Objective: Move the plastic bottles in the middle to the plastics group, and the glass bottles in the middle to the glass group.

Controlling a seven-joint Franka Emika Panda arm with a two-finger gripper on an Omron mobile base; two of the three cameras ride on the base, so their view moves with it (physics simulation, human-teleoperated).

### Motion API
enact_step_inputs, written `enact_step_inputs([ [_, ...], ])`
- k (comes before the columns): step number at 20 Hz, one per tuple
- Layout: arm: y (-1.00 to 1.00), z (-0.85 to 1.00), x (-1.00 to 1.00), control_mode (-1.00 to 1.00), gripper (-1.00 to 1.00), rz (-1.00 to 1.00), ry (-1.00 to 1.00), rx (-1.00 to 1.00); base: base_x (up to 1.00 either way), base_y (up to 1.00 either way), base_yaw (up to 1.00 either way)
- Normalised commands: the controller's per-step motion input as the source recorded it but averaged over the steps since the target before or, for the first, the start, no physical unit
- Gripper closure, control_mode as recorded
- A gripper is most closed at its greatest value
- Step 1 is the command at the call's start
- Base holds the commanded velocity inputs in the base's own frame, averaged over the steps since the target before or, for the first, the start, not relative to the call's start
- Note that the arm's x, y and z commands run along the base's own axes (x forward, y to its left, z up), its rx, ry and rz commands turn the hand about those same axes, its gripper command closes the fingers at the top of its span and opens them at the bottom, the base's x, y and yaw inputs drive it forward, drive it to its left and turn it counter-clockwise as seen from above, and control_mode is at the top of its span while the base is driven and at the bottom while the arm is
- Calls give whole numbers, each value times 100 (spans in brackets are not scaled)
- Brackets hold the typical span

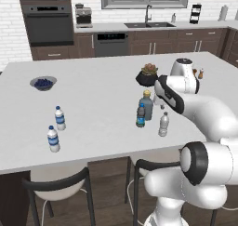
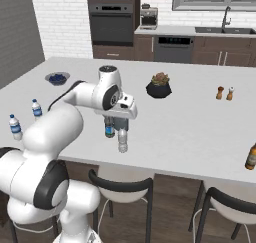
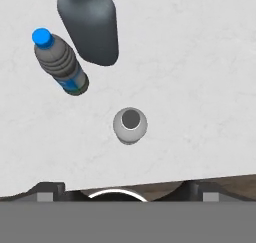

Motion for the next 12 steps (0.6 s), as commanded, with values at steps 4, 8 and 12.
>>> enact_step_inputs([
  [4, 0, -32, 1, -100, -100, 0, 0, 0, 0, 0, 0],
  [8, 0, -41, 3, -100, -100, 0, 0, 0, 0, 0, 0],
  [12, 0, -39, 1, -100, -100, 0, 0, 0, 0, 0, 0],
])
